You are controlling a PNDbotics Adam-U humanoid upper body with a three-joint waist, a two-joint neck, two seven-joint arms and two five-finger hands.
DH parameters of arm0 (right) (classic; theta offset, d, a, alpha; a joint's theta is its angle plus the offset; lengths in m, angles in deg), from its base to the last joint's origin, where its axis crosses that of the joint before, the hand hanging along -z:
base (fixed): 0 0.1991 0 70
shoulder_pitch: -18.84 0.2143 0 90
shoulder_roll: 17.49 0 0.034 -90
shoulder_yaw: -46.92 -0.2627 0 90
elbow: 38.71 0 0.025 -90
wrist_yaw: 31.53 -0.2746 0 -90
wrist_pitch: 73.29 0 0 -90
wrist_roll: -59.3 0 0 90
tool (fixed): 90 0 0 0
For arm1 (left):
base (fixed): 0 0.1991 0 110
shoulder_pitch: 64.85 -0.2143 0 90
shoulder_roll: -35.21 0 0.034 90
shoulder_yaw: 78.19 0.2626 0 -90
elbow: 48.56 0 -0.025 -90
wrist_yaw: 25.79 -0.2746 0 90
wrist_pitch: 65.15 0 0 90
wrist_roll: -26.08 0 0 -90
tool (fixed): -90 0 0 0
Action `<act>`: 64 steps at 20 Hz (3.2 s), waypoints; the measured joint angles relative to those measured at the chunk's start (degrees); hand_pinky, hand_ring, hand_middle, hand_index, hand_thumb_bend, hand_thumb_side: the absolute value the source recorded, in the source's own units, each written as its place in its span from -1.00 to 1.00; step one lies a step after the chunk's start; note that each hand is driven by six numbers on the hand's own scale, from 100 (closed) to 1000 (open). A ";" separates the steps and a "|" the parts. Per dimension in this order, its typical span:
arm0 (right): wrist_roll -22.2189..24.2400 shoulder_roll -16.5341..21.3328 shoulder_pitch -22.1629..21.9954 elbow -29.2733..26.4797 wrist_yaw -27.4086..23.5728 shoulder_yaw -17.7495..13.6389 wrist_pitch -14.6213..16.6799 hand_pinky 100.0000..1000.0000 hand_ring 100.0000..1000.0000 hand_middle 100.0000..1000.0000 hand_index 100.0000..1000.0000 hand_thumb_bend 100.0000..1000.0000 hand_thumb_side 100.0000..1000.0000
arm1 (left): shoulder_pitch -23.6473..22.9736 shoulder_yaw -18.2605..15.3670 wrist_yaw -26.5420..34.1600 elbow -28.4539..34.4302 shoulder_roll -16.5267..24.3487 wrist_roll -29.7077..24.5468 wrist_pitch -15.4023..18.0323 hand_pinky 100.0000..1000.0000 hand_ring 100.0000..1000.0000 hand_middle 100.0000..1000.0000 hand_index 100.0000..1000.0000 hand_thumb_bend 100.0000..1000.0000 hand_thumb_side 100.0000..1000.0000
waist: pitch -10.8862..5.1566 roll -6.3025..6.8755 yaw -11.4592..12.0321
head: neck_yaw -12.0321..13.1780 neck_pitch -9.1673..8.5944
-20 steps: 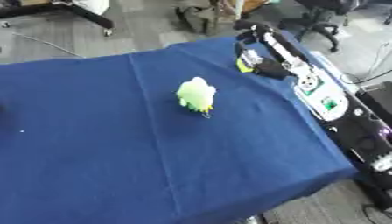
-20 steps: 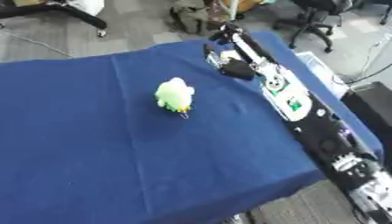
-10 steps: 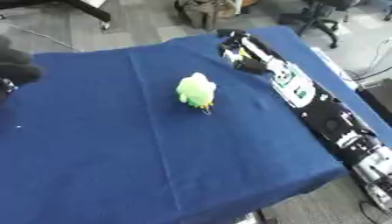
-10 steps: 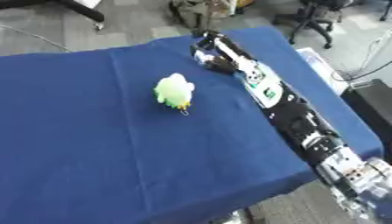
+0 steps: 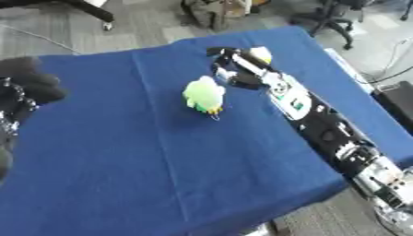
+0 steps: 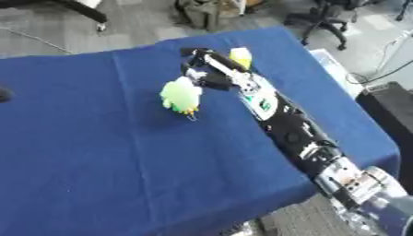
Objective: Pick up the objects with one hand, pass them to the other hand, and then place them into the box on the other side of the table.
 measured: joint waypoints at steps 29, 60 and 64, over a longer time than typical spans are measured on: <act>-1.43 -2.93 0.99 6.11 29.11 1.26 -1.69 0.63 0.74 0.88 1.00 -1.00 0.13 | 0.01 0.62 -0.99 0.00 -0.42 -1.59 -0.07 0.58 0.23 0.17 0.58 0.69 0.03 | 0.37 -0.29 0.27 | -0.25 0.00; -33.55 -4.28 -0.12 7.24 29.40 0.58 -7.32 -0.12 -0.44 -0.94 -0.89 -1.00 -1.00 | 0.01 1.24 -1.33 0.00 -0.43 -1.06 -0.63 0.55 0.26 0.23 0.58 0.57 0.10 | 0.75 -0.37 0.21 | -1.11 0.00; -33.94 -4.37 -0.18 6.15 27.66 0.56 -7.04 -0.14 -0.47 -0.97 -0.88 -1.00 -1.00 | -0.13 1.24 -1.33 0.00 -0.43 -0.80 -0.86 0.55 0.26 0.23 0.58 0.55 0.11 | 0.75 -0.37 -0.01 | -1.10 0.00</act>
